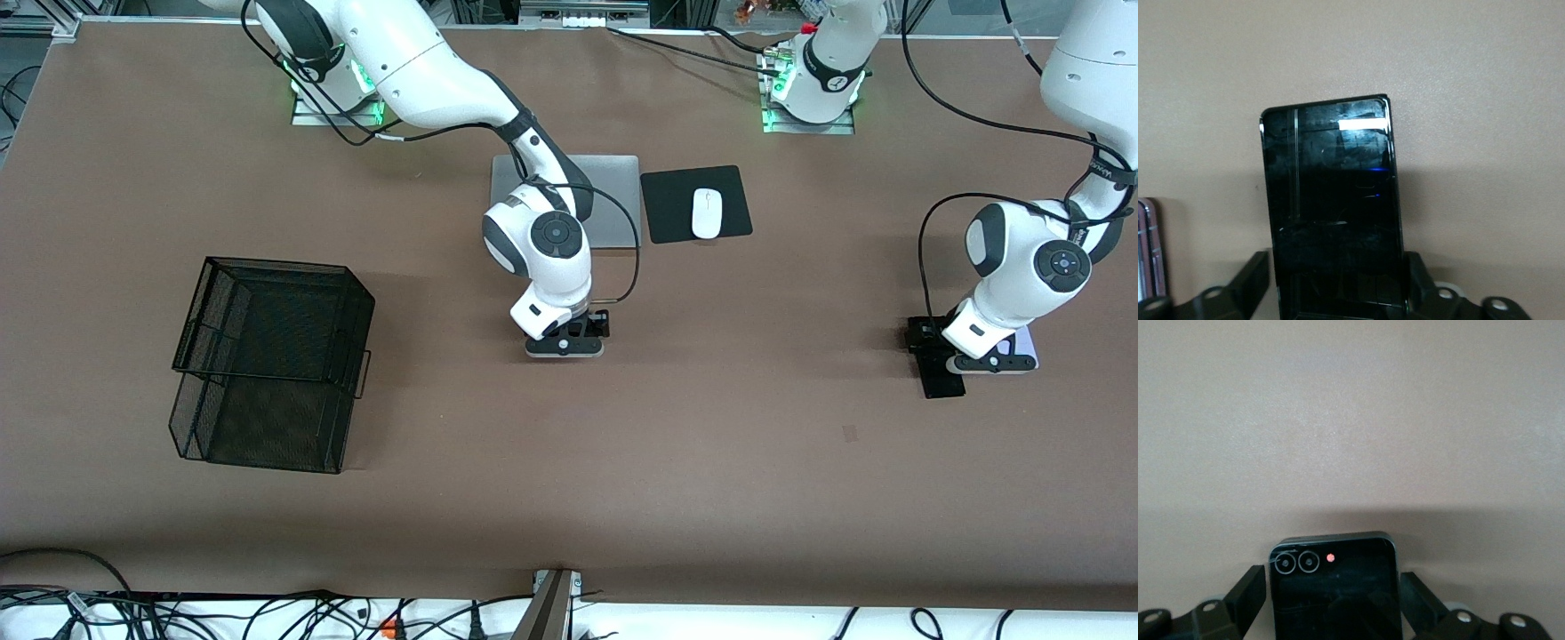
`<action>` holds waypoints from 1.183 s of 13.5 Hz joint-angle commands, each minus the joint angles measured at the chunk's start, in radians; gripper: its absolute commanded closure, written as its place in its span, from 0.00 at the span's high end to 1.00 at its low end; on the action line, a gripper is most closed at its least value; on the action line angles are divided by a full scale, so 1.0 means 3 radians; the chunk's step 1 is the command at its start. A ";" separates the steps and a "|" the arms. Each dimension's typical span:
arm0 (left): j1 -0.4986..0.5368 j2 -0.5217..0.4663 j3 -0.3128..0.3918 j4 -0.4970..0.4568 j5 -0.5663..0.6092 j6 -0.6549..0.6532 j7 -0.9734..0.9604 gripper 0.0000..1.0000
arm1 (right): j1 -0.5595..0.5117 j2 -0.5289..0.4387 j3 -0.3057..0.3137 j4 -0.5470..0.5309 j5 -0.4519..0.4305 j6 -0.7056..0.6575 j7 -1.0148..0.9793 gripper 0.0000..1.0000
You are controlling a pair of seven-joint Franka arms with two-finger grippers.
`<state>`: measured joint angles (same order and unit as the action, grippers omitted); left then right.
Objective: Place phones with both arms
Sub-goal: 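Grasp the flip phone with the right gripper while the left gripper reaches the tall phone, then drop the flip phone into the basket while the left gripper sets down the tall phone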
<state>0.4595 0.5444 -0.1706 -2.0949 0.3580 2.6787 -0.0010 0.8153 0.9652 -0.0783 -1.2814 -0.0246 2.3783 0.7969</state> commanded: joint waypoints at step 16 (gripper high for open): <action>-0.0130 -0.0245 -0.0704 0.1025 -0.0615 -0.1994 -0.0032 0.25 | 0.0008 -0.0062 0.0021 -0.0003 -0.0148 -0.0027 -0.0028 0.10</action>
<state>0.4547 0.4689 -0.3640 -1.8586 0.2249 2.1687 -0.0059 0.8197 0.9722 -0.0759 -1.2788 -0.0599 2.3867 0.7967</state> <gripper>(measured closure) 0.198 0.198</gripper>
